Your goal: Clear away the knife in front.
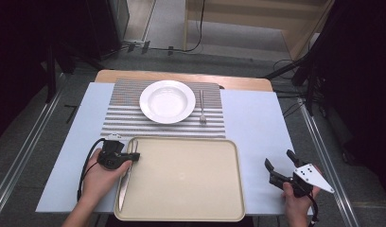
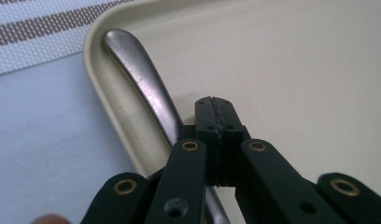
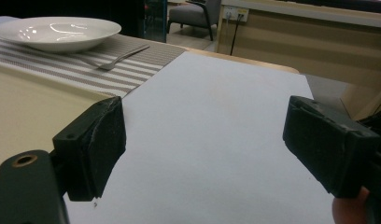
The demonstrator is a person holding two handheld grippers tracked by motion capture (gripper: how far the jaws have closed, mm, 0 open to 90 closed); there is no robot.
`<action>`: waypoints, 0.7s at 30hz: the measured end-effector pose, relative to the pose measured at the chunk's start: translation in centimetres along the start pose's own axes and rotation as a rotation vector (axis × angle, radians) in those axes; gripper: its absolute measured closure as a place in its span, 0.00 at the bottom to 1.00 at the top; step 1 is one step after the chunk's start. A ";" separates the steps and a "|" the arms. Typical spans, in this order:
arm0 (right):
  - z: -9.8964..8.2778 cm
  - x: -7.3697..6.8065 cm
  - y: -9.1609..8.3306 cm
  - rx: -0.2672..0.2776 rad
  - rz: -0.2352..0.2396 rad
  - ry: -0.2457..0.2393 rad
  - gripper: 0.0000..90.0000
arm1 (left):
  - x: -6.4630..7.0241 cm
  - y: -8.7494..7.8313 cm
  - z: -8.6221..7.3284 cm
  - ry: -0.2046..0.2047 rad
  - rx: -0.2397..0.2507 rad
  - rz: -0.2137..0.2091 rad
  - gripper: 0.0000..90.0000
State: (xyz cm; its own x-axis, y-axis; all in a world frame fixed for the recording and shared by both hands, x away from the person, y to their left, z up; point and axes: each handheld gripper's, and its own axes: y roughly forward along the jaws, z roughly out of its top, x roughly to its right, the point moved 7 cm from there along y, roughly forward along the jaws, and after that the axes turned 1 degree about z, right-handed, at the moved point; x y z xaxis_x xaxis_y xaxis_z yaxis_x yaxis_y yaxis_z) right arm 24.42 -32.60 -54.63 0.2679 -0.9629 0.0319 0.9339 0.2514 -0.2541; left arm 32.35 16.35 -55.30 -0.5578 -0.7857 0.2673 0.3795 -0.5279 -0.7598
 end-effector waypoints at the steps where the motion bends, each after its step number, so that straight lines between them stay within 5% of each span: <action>1: 0.0 0.0 0.0 0.000 0.000 0.000 0.16 | 0.1 -0.5 0.2 -0.005 0.041 -0.050 0.93; 8: 0.0 0.0 0.0 0.000 -0.002 -0.002 0.16 | -0.5 -2.6 0.8 0.004 0.174 -0.051 0.75; 11: 0.0 0.0 0.0 -0.002 -0.005 0.002 0.16 | -0.9 -3.8 1.1 0.002 0.235 -0.030 0.54; 12: 0.0 0.0 0.0 -0.002 -0.005 0.002 0.16 | -1.0 -4.0 1.2 0.005 0.250 -0.031 0.54; 13: 0.0 0.0 0.0 -0.004 -0.007 0.001 0.16 | -1.2 -4.5 1.2 -0.006 0.275 -0.055 0.44; 19: 0.0 0.0 0.0 -0.007 -0.014 0.002 0.16 | -2.1 -6.4 1.2 -0.018 0.384 -0.094 0.22; 20: 0.0 0.0 0.0 -0.007 -0.014 0.002 0.16 | -2.2 -6.8 1.3 -0.021 0.410 -0.093 0.22; 21: -0.1 0.0 0.0 -0.008 -0.014 0.004 0.16 | -2.7 -7.5 1.2 -0.022 0.446 -0.054 0.09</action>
State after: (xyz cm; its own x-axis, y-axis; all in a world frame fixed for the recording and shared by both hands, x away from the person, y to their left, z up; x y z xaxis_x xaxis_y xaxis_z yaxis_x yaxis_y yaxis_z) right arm 24.46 -32.63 -54.70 0.2534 -0.9668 0.0319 0.9358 0.2366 -0.2615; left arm 31.84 22.07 -49.61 -0.5718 -0.7574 0.3154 0.6339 -0.6519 -0.4162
